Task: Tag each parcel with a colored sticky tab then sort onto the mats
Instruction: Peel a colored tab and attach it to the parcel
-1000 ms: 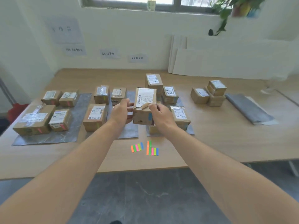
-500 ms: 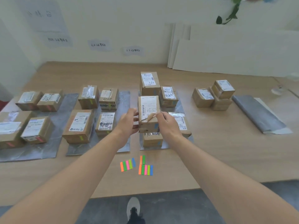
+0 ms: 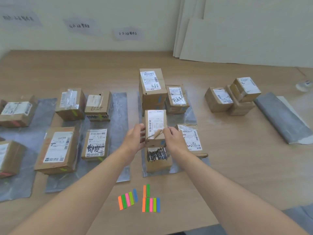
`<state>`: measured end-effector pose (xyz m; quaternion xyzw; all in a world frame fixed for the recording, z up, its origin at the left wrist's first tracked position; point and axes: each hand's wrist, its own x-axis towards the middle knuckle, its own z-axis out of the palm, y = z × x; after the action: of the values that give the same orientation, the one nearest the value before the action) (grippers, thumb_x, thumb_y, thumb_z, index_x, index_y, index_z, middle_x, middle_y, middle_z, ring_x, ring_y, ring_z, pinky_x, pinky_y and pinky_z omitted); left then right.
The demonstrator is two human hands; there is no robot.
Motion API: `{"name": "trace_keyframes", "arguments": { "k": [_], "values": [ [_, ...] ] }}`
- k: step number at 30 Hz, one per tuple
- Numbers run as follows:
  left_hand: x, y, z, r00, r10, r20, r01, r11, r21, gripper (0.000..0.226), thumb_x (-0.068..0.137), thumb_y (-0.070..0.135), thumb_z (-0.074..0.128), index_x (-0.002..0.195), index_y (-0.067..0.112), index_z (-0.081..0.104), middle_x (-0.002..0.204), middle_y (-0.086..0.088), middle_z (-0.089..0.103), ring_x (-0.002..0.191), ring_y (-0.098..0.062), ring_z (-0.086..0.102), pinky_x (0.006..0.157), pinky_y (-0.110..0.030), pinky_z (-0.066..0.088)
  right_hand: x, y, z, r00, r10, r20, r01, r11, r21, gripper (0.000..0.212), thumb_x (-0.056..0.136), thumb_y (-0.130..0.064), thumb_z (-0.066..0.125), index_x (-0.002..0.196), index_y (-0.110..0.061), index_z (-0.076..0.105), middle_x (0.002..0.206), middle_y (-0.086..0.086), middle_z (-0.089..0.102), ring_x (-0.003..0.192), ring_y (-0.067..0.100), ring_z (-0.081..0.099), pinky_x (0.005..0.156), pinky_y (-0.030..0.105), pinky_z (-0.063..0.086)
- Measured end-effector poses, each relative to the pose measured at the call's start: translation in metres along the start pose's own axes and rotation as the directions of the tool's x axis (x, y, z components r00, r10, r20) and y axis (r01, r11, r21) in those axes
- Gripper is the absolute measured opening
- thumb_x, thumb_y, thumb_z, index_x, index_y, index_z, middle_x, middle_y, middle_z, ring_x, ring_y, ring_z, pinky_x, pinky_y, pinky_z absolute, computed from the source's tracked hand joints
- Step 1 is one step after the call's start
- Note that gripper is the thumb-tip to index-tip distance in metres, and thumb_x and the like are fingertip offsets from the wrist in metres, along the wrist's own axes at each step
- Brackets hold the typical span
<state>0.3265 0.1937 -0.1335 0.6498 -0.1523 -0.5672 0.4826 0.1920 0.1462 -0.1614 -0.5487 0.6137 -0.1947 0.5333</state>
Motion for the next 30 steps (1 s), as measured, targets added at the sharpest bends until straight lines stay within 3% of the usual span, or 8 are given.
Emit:
{"name": "trace_keyframes", "arguments": {
  "k": [2, 5, 10, 16, 20, 22, 26, 30],
  "values": [
    [0.012, -0.002, 0.002, 1.000, -0.020, -0.013, 0.019, 1.000, -0.012, 0.030, 0.104, 0.029, 0.039, 0.094, 0.017, 0.065, 0.087, -0.004, 0.069, 0.088, -0.024, 0.063, 0.087, -0.039, 0.053, 0.012, 0.001, -0.001, 0.999, 0.019, 0.028, -0.018, 1.000, -0.018, 0.033, 0.091, -0.046, 0.041, 0.096, -0.029, 0.069, 0.100, -0.003, 0.066, 0.083, 0.016, 0.057, 0.072, 0.034, 0.043],
    [0.025, -0.007, 0.006, 0.998, -0.035, -0.048, 0.035, 0.999, -0.018, 0.031, 0.104, 0.028, 0.038, 0.094, 0.017, 0.066, 0.083, -0.002, 0.071, 0.085, -0.023, 0.063, 0.080, -0.035, 0.053, 0.028, 0.003, -0.005, 0.997, 0.038, 0.070, -0.033, 0.997, -0.065, 0.028, 0.102, -0.036, 0.041, 0.087, -0.030, 0.064, 0.096, -0.006, 0.064, 0.086, 0.013, 0.057, 0.070, 0.031, 0.041],
    [0.038, -0.013, 0.006, 0.992, -0.083, -0.096, 0.080, 0.996, -0.037, 0.029, 0.104, 0.028, 0.039, 0.100, 0.013, 0.063, 0.091, -0.008, 0.071, 0.088, -0.025, 0.067, 0.083, -0.039, 0.057, 0.043, 0.013, -0.003, 0.997, 0.025, 0.077, -0.015, 0.993, -0.121, 0.032, 0.104, -0.044, 0.042, 0.126, -0.025, 0.055, 0.117, -0.007, 0.061, 0.099, 0.007, 0.058, 0.075, 0.028, 0.043],
    [0.040, -0.016, 0.001, 0.989, -0.081, -0.123, 0.079, 0.997, -0.017, 0.028, 0.104, 0.032, 0.038, 0.101, 0.015, 0.061, 0.098, -0.006, 0.067, 0.094, -0.022, 0.063, 0.097, -0.041, 0.051, 0.046, 0.010, 0.001, 0.999, 0.042, 0.029, -0.040, 0.996, -0.076, 0.046, 0.096, -0.051, 0.041, 0.130, -0.023, 0.055, 0.112, -0.003, 0.064, 0.098, 0.020, 0.065, 0.083, 0.040, 0.054],
    [0.037, -0.008, -0.009, 0.989, -0.038, -0.140, 0.045, 0.998, 0.047, 0.046, 0.102, 0.042, 0.039, 0.139, 0.016, 0.051, 0.134, -0.005, 0.055, 0.124, -0.023, 0.051, 0.112, -0.042, 0.040, 0.037, -0.003, 0.002, 1.000, 0.010, -0.011, -0.011, 0.997, -0.073, 0.050, 0.091, -0.055, 0.039, 0.127, -0.024, 0.056, 0.118, -0.002, 0.060, 0.105, 0.019, 0.062, 0.097, 0.049, 0.052],
    [0.031, -0.001, -0.012, 0.991, -0.001, -0.133, 0.011, 0.997, 0.075, 0.052, 0.101, 0.045, 0.039, 0.145, 0.019, 0.046, 0.142, -0.002, 0.049, 0.128, -0.021, 0.047, 0.115, -0.045, 0.037, 0.028, -0.010, 0.002, 1.000, -0.009, -0.030, 0.007, 0.998, -0.064, 0.054, 0.086, -0.060, 0.037, 0.123, -0.027, 0.057, 0.117, -0.002, 0.062, 0.105, 0.019, 0.062, 0.097, 0.051, 0.053],
    [0.012, 0.017, -0.010, 0.987, 0.106, -0.120, -0.092, 0.989, 0.118, 0.045, 0.099, 0.046, 0.039, 0.139, 0.026, 0.047, 0.142, 0.001, 0.047, 0.131, -0.017, 0.042, 0.118, -0.048, 0.031, 0.008, -0.019, 0.001, 0.994, -0.071, -0.078, 0.065, 0.995, -0.073, 0.067, 0.079, -0.070, 0.032, 0.127, -0.031, 0.057, 0.120, -0.002, 0.063, 0.110, 0.021, 0.062, 0.098, 0.055, 0.052],
    [-0.006, 0.030, -0.008, 0.976, 0.192, -0.106, -0.183, 0.979, 0.092, 0.023, 0.103, 0.040, 0.038, 0.121, 0.032, 0.049, 0.120, 0.007, 0.045, 0.119, -0.010, 0.038, 0.118, -0.043, 0.031, -0.019, -0.033, -0.013, 0.985, -0.143, -0.100, 0.133, 0.986, -0.100, 0.059, 0.099, -0.058, 0.035, 0.144, -0.023, 0.051, 0.139, -0.002, 0.054, 0.126, 0.017, 0.051, 0.110, 0.045, 0.042]
  ]
}}
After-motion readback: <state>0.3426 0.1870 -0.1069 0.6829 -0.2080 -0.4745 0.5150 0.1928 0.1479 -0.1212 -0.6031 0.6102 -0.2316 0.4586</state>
